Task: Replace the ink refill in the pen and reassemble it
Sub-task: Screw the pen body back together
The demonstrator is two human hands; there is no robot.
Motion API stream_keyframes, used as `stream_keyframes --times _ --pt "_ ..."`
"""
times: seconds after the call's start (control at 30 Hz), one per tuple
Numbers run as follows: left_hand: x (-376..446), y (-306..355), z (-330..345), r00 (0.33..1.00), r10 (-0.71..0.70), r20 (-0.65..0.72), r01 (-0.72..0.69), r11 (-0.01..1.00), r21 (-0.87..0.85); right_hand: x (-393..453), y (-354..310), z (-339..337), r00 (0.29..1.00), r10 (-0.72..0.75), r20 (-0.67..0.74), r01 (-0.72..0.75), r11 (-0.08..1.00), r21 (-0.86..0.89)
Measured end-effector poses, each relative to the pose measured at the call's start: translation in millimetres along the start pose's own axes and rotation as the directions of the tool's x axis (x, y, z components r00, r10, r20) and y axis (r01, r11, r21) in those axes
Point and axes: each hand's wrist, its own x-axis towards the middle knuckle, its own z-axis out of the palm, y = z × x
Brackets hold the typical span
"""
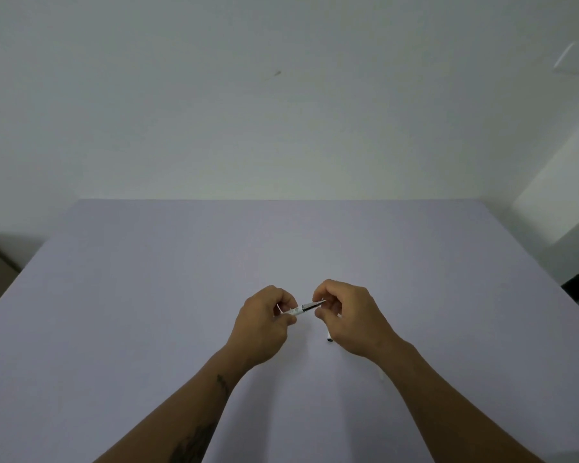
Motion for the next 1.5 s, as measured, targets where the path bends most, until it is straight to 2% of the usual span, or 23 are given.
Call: stream_keyframes --times 0.27,0.4,0.57,0.67,0.9,0.97,1.0,1.07,1.13,1.3,1.5 --pt "0 -2 -4 1.000 0.002 0.022 -0.002 1.000 0.014 6 -2 2 0.998 -0.063 -0.004 0.062 0.991 -0.115" --pt "-2 -5 -7 1.000 -0.006 0.018 0.006 1.000 0.000 10 -4 5 0.998 -0.055 0.025 0.057 0.994 -0.088" --pt "-3 -6 -10 1.000 -0.015 0.016 0.015 1.000 -0.027 9 -7 7 0.999 -0.048 0.021 0.047 0.998 0.033" --pt "-4 -9 -9 0.999 -0.013 0.033 0.015 0.998 -0.055 11 -11 8 0.996 -0.089 0.009 0.088 0.996 0.025" --pt "-6 -8 -5 0.998 -0.043 0.038 0.046 0.996 -0.083 9 -15 6 0.997 -0.079 -0.013 0.079 0.997 0.013" --pt "-7 -7 -5 0.998 -0.042 0.046 0.046 0.995 -0.093 8 -16 6 1.000 -0.028 -0.013 0.028 0.997 0.074" --pt "-8 -7 -5 0.998 -0.044 0.053 0.049 0.994 -0.103 7 -16 5 1.000 0.028 0.000 -0.027 0.987 0.158" --pt "-8 -5 -5 0.994 -0.067 0.088 0.079 0.987 -0.141 6 -18 2 0.986 0.147 0.076 -0.164 0.920 0.355" --pt "-9 -4 -5 0.984 -0.107 0.143 0.135 0.970 -0.203 7 -18 -2 0.964 0.211 0.163 -0.264 0.845 0.465" --pt "-12 -2 -5 0.961 -0.140 0.240 0.222 0.905 -0.362 10 -19 -5 0.915 0.286 0.283 -0.401 0.717 0.571" --pt "-12 1 -5 0.907 -0.185 0.379 0.364 0.796 -0.483 13 -20 0 0.887 0.333 0.319 -0.459 0.699 0.548"
